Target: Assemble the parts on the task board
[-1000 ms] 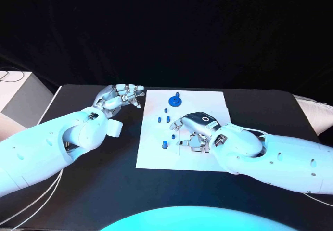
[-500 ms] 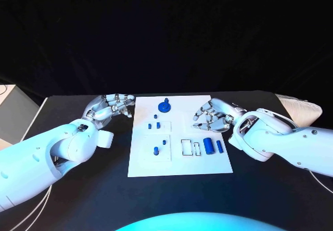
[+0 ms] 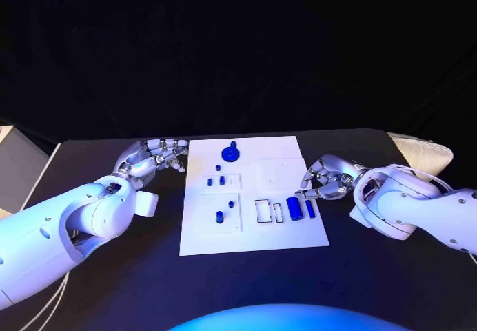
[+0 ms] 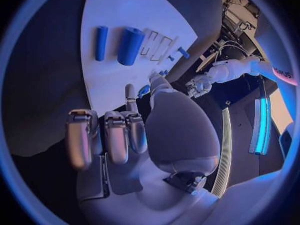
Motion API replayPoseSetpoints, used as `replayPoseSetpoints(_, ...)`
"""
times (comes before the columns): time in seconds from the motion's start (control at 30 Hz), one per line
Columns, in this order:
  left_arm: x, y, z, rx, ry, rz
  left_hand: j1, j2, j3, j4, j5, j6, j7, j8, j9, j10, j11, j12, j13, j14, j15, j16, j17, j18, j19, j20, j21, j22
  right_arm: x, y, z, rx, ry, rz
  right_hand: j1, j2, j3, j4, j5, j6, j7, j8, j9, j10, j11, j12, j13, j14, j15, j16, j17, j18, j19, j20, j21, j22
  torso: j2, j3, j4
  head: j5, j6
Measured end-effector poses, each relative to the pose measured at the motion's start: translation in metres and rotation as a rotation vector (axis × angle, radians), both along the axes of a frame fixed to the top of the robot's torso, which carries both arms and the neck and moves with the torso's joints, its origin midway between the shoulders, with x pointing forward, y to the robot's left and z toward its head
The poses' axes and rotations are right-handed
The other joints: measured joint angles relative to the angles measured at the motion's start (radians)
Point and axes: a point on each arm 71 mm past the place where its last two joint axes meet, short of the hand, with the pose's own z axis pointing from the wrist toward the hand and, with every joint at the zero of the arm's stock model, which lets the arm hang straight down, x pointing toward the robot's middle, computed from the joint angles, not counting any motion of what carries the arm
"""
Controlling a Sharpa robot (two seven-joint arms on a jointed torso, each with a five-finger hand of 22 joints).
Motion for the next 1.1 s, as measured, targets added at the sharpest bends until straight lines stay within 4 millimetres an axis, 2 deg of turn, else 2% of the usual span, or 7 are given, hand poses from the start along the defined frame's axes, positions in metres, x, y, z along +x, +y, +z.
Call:
replayPoseSetpoints(0.03,0.000,0.000,0.000,0.000,0.000,0.000,0.000,0.000,0.000,0.000,0.000,0.000,0.000,0.000,0.000,0.000,0.000,0.000,0.000,0.000,0.000,0.000,0.000,0.000,0.000,0.000,0.000,0.000,-0.001,0.000,-0.002,-0.010,0.007,-0.002,-0.015,0.002,-0.012,0.000,0.007,0.004,-0.001,0.000,0.002,0.000,0.000,0.000,0.000,0.000,0.000,0.000,0.000,0.000,0.000,0.000,0.004,0.000,-0.001,-0.0004,0.0000,-0.001,-0.001)
replayPoseSetpoints(0.1,0.000,0.000,0.000,0.000,0.001,0.000,0.000,0.000,0.000,0.000,0.000,0.000,0.000,0.000,0.000,0.000,0.000,0.000,0.000,0.000,0.000,0.000,0.000,0.000,0.000,0.000,0.000,0.000,-0.004,0.001,-0.005,-0.025,0.018,-0.004,-0.045,0.014,-0.069,0.000,0.060,0.007,-0.003,0.012,0.007,0.003,-0.001,0.000,0.000,0.000,0.000,0.000,0.000,0.000,0.000,0.000,0.015,0.000,-0.001,-0.0012,0.0006,-0.002,-0.002)
replayPoseSetpoints(0.3,0.000,0.000,-0.001,0.000,0.002,0.000,0.000,0.000,0.000,0.000,0.000,0.000,0.000,0.000,0.000,0.000,0.000,0.004,0.000,0.000,0.000,0.000,0.000,0.000,0.000,0.000,0.000,0.000,-0.010,0.009,-0.014,-0.069,0.046,-0.012,-0.077,0.017,-0.123,0.002,0.067,0.010,-0.007,0.016,0.011,0.002,-0.006,0.000,0.000,0.000,0.000,0.000,0.000,0.000,0.000,0.000,0.030,0.000,-0.002,-0.0018,0.0025,-0.008,-0.003)
replayPoseSetpoints(0.6,0.000,0.002,-0.001,0.002,0.002,0.002,0.000,0.000,0.000,0.000,0.000,0.000,0.000,0.000,0.000,0.000,0.000,0.004,0.000,0.000,0.000,0.000,0.000,0.000,0.000,0.000,0.000,0.000,-0.014,0.014,-0.027,-0.120,0.075,-0.040,-0.106,0.022,-0.135,0.001,0.067,0.020,-0.010,0.030,0.020,0.002,-0.006,0.000,0.000,0.000,0.000,0.000,0.000,-0.001,0.000,0.000,0.046,0.000,0.000,-0.0027,0.0021,-0.008,-0.006)
replayPoseSetpoints(0.63,0.000,0.002,-0.001,0.002,0.002,0.003,0.000,0.000,0.000,0.000,0.000,0.000,0.000,0.000,0.000,0.000,0.000,0.004,-0.001,0.000,0.000,0.000,-0.001,0.000,0.000,0.000,0.000,-0.001,-0.014,0.014,-0.028,-0.126,0.077,-0.043,-0.107,0.021,-0.135,0.001,0.067,0.023,-0.012,0.031,0.022,0.002,-0.006,0.000,0.000,0.000,0.000,0.000,0.000,-0.011,0.000,0.000,0.047,0.000,0.000,-0.0026,0.0019,-0.007,-0.006)
replayPoseSetpoints(0.7,0.000,0.002,-0.001,0.002,0.002,0.003,0.000,0.000,0.000,0.000,0.000,0.000,0.000,0.000,0.000,0.000,0.000,0.004,-0.001,0.000,0.000,0.000,-0.001,0.000,0.000,0.000,0.000,-0.001,-0.014,0.014,-0.029,-0.136,0.078,-0.046,-0.107,0.021,-0.135,0.001,0.067,0.023,-0.012,0.031,0.022,-0.002,-0.009,0.000,0.000,0.000,0.000,0.000,0.000,-0.015,0.000,0.000,0.047,0.000,0.001,-0.0026,0.0017,-0.007,-0.007)
replayPoseSetpoints(1.1,0.000,0.003,-0.001,0.003,0.003,0.004,0.000,0.000,-0.006,0.006,0.000,0.000,0.000,0.000,-0.001,0.000,0.000,0.004,-0.002,0.000,0.000,0.000,-0.001,0.000,0.000,0.000,-0.004,-0.002,-0.012,0.024,-0.039,-0.178,0.085,-0.043,-0.132,0.022,-0.140,0.001,0.063,0.023,-0.012,0.039,0.028,0.002,-0.013,0.000,0.000,0.000,0.000,0.000,0.000,-0.015,0.000,0.000,0.053,0.000,0.001,-0.0016,0.0031,-0.006,-0.015)
